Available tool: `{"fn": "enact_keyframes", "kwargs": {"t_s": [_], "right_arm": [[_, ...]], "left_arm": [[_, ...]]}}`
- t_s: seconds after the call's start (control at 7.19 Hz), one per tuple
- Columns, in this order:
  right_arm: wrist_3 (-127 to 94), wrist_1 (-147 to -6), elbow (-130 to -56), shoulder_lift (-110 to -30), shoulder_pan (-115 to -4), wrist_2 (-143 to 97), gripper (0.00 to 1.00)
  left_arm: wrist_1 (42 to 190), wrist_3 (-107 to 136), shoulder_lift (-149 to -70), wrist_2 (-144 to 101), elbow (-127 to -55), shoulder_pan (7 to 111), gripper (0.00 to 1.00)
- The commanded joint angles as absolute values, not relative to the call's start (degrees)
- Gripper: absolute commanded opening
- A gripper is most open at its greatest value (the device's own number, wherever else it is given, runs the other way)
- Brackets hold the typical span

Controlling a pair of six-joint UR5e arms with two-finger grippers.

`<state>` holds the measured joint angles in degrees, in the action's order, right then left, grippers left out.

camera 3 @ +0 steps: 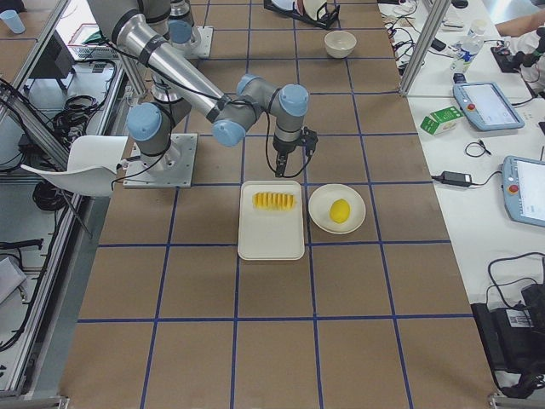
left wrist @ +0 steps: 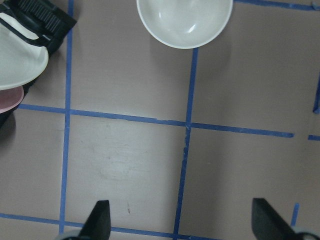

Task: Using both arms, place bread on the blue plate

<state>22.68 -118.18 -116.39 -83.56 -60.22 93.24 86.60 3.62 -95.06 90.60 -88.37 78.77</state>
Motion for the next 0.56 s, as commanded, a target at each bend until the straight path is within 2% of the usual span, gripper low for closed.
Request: {"fn": "enact_keyframes", "kwargs": {"t_s": [0.0,0.42], "right_arm": [[25.21,-121.9,-117.16,-79.73,-58.11,97.99,1.0],[29.42,-124.17,-116.98,-75.51,-55.55,97.56,1.0]], "left_arm": [[85.25,3.16,-94.92,91.14,-89.74,70.69,1.0],[85.34,-0.6,-94.3,93.85,-88.59,59.55,1.0]]}}
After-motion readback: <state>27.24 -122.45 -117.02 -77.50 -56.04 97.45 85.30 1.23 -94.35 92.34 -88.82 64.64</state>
